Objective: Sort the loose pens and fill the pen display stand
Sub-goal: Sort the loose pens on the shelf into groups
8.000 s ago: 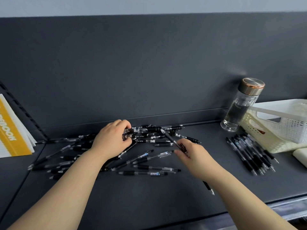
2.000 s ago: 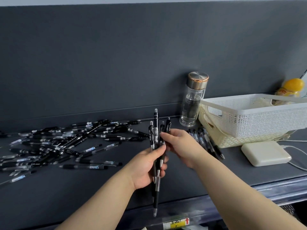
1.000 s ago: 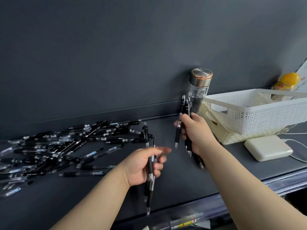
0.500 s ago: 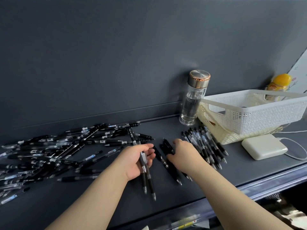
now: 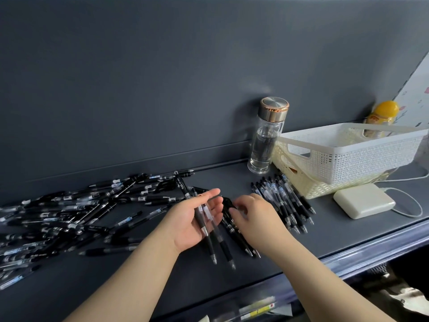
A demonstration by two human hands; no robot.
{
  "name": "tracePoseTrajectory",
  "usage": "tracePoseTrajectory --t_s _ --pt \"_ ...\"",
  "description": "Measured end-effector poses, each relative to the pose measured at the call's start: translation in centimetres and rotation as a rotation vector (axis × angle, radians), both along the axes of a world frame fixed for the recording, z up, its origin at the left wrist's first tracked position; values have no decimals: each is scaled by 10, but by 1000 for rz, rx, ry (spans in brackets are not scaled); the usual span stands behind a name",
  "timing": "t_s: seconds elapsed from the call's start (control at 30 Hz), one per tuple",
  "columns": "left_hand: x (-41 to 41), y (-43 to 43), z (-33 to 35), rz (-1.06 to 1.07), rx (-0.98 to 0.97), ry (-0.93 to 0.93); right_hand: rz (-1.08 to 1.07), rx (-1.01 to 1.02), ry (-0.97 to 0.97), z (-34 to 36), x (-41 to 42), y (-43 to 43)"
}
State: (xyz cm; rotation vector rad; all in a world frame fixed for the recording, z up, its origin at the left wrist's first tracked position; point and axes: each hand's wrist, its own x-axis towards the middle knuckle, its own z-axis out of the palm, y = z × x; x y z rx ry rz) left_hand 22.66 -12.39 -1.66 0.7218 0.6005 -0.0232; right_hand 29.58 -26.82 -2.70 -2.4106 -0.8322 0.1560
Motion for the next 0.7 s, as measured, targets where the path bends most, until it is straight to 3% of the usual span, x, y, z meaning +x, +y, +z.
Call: tracePoseTrajectory --t_s 0.07,0.23,0.43,0.7 --pt "2 -4 2 32 -28 -18 57 108 141 12 -9 -2" --pt "7 -16 9 110 -95 -100 169 107 463 21 -23 -7" --pt "11 -27 12 39 -10 -146 118 468 862 18 -14 -23" --pt "12 -47 3 -37 194 -89 40 621 943 13 5 -46"
